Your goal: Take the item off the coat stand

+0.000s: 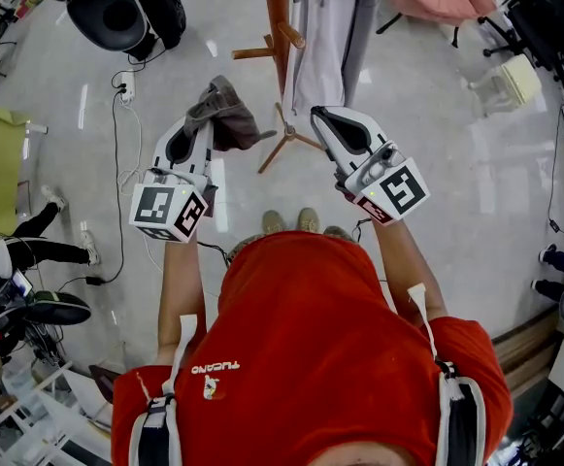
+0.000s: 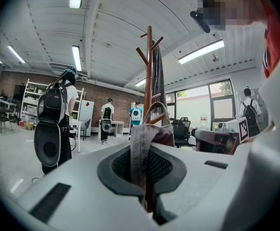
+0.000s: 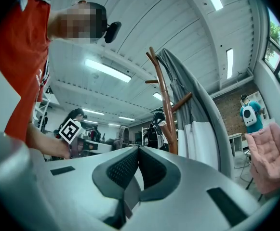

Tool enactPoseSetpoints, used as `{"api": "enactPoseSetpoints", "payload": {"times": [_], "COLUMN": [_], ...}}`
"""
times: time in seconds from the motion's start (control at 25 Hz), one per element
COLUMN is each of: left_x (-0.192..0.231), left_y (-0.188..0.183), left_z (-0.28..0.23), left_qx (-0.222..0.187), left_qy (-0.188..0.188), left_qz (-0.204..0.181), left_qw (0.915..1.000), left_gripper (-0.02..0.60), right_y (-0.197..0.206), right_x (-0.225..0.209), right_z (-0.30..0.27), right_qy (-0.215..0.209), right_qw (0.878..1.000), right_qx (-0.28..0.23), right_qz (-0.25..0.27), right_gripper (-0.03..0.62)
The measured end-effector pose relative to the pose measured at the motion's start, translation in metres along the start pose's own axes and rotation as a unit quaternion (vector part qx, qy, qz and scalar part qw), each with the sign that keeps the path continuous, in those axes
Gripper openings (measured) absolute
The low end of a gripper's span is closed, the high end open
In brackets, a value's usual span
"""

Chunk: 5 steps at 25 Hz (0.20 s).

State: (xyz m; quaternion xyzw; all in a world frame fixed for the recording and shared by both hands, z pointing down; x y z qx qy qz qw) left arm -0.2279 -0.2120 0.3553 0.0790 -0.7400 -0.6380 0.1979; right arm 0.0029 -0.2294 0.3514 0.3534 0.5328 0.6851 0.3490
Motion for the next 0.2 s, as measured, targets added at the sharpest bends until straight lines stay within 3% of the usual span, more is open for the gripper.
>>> {"api": "enactPoseSetpoints", "payload": {"times": [0.2], "left_x": [0.0032], "left_y": [0.0004], "left_z": [-0.0006], "left_qx": [0.002], "left_qy": [0.000], "left_qz": [0.000], "left_qw": [1.0000], "left_gripper": [0.014], "right_y": [0.0018], "right_x": [-0.0011], "right_z": [-0.0025], "right_qy": [0.000], "right_qw": [1.000], "right_qx": [0.003], "right_qz": [-0.001], "right_gripper": [0.024]}}
Point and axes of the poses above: the fingertips, and each gripper's own axes: z backward along the fingers, x to its left, y out of its underside, the point moved 5 cm from there along z, backward along the fingers, and after that the axes turned 7 degrees about z, right-handed, at the moved point
